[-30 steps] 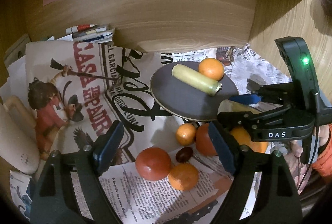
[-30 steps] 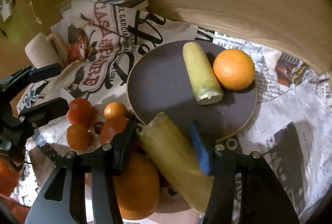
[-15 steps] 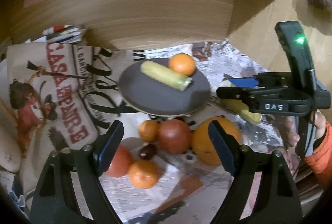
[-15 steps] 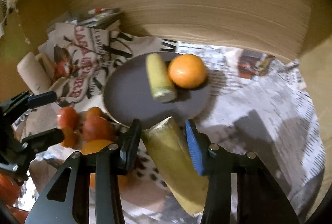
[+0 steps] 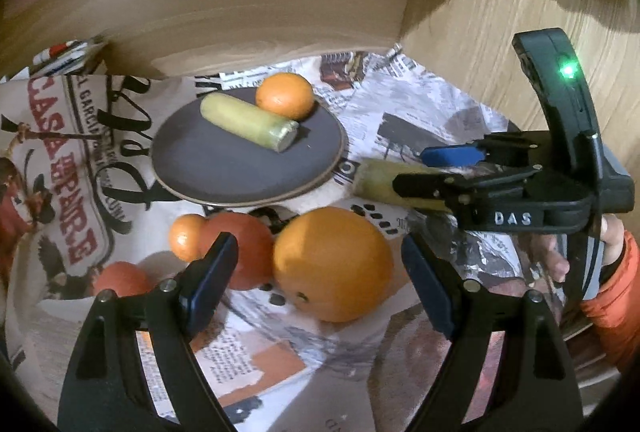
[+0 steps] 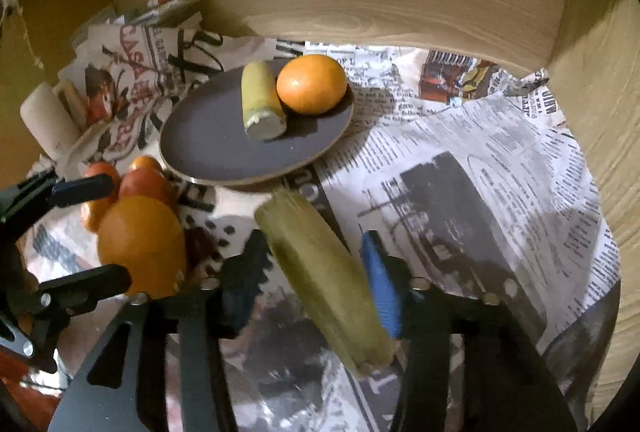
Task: Organize fruits
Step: 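Grasp the large orange with the left tool while the right tool lifts the cylinder, then carry the held cylinder and orange toward the dark plate with both tools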
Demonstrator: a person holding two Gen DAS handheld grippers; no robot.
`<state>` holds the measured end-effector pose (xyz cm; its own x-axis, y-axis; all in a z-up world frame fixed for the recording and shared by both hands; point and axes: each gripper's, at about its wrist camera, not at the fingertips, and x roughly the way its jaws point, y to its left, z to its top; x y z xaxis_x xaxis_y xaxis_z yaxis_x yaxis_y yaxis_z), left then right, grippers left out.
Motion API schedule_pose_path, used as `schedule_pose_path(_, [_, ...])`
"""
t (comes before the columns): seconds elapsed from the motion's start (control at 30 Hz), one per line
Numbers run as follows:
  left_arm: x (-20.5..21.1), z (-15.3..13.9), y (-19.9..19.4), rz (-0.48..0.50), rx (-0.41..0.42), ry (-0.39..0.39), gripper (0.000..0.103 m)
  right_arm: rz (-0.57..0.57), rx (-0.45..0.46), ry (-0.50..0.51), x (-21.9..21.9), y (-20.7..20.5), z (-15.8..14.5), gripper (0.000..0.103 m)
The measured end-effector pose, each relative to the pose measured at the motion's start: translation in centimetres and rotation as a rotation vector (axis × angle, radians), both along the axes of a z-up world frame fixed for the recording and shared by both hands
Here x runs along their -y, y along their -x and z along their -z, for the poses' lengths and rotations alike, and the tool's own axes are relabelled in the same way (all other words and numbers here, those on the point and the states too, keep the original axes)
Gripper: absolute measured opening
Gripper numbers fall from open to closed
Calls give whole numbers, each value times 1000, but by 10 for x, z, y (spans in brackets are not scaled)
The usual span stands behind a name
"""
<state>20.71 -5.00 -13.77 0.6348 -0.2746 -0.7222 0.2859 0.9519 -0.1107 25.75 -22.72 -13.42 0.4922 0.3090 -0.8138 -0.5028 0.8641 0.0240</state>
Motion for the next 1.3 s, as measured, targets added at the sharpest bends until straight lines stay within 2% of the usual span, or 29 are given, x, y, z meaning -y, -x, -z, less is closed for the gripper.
schedule_pose_path(0.13, [6, 5, 0, -14, 13, -24, 84, 5, 11, 31, 4, 0, 10, 53])
schedule_pose_path(0.2, [9, 7, -1, -24, 23, -39, 84, 10, 8, 21, 4, -2, 11, 58])
schedule_pose_path(0.37, [19, 10, -2, -43, 56, -98, 84, 9, 18, 64, -1, -4, 16, 58])
schedule_pose_path(0.47, [23, 13, -1, -46, 75, -135, 83, 31, 22, 44, 3, -4, 15, 55])
schedule_pose_path(0.5, [24, 13, 0, -50, 83, -143, 79, 35, 20, 37, 4, -4, 14, 53])
schedule_pose_path(0.57, [22, 12, 1, -44, 85, -135, 76, 36, 6, 14, 6, -1, 12, 45])
schedule_pose_path(0.63, [18, 11, 2, -16, 67, -93, 65, 28, -21, -21, 7, 3, 9, 38])
schedule_pose_path(0.7, [15, 9, 4, -4, 52, -74, 65, 22, -31, -31, 6, 10, 8, 35])
schedule_pose_path(0.97, [-11, 4, 21, 24, -15, 37, 65, -19, -83, -84, 3, 40, 7, 35])
schedule_pose_path(1.03, [-18, 4, 26, 33, -34, 58, 65, -34, -76, -68, 0, 45, 7, 35])
schedule_pose_path(1.3, [-17, 6, 27, 47, -33, 65, 65, -17, -81, -53, -15, 28, 16, 37])
